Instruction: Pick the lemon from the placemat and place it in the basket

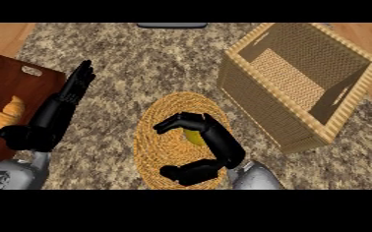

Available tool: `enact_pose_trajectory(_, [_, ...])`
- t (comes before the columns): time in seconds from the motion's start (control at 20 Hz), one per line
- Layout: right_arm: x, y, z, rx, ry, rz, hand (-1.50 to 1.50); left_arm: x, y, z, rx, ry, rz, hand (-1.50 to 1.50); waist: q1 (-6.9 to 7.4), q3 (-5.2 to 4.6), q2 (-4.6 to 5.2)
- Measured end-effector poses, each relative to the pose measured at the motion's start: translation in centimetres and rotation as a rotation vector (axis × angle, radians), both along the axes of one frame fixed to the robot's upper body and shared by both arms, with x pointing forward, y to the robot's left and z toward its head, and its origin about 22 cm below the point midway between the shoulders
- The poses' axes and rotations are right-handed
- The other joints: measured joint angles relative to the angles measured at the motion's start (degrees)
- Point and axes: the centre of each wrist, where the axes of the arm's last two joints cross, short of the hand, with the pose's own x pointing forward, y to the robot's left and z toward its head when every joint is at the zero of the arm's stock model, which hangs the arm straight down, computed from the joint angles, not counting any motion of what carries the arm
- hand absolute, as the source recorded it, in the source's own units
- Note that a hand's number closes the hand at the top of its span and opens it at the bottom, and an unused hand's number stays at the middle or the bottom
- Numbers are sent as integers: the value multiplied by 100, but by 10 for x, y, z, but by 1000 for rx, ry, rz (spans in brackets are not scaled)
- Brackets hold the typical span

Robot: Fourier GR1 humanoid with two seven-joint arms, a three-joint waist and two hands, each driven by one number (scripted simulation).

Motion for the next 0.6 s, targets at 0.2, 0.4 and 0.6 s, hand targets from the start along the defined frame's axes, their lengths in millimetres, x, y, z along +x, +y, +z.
enact_pose_trajectory(0.2, [-17,26,-3,-140,-68,-136,-150,3,-1,0,7,9,-13,0,-56,1,-36])
enact_pose_trajectory(0.4, [-7,28,23,-300,-166,-309,-150,3,1,-2,13,24,-5,0,-151,-7,-86])
enact_pose_trajectory(0.6, [5,19,56,-513,-237,-418,-150,1,1,-4,13,30,1,0,-213,-14,-126])
